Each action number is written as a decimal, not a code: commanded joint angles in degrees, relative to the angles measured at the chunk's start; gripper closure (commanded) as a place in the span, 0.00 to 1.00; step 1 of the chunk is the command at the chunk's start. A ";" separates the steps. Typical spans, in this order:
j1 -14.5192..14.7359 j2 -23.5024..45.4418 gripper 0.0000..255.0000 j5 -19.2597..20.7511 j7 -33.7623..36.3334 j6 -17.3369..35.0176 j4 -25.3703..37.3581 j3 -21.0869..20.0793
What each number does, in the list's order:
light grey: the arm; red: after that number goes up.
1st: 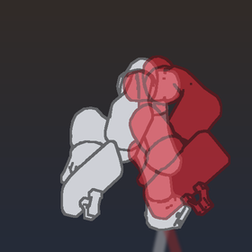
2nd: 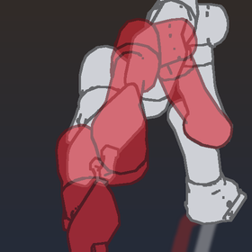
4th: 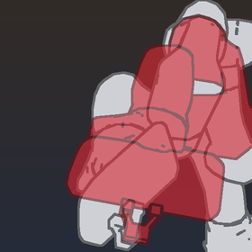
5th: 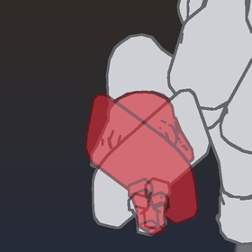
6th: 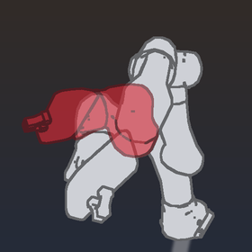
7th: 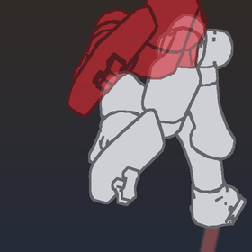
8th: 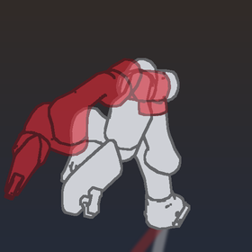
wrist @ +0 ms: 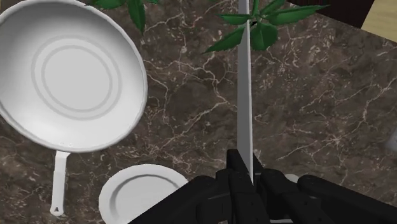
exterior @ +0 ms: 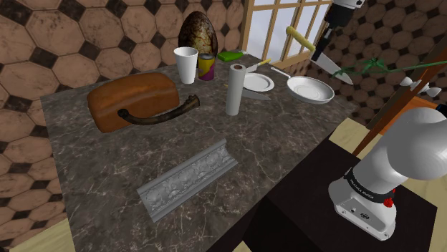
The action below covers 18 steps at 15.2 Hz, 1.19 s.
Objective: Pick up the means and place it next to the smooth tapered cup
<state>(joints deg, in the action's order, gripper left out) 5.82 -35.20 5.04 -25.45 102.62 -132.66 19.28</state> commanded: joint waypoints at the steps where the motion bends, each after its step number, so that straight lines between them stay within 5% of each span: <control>1: 1.46 2.83 1.00 -1.47 2.07 0.76 2.05 -1.50; 18: 9.97 30.08 1.00 -9.14 15.16 4.28 25.95 -10.11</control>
<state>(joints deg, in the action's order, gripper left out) 15.26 -6.85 -3.83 -11.37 106.96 -108.56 9.78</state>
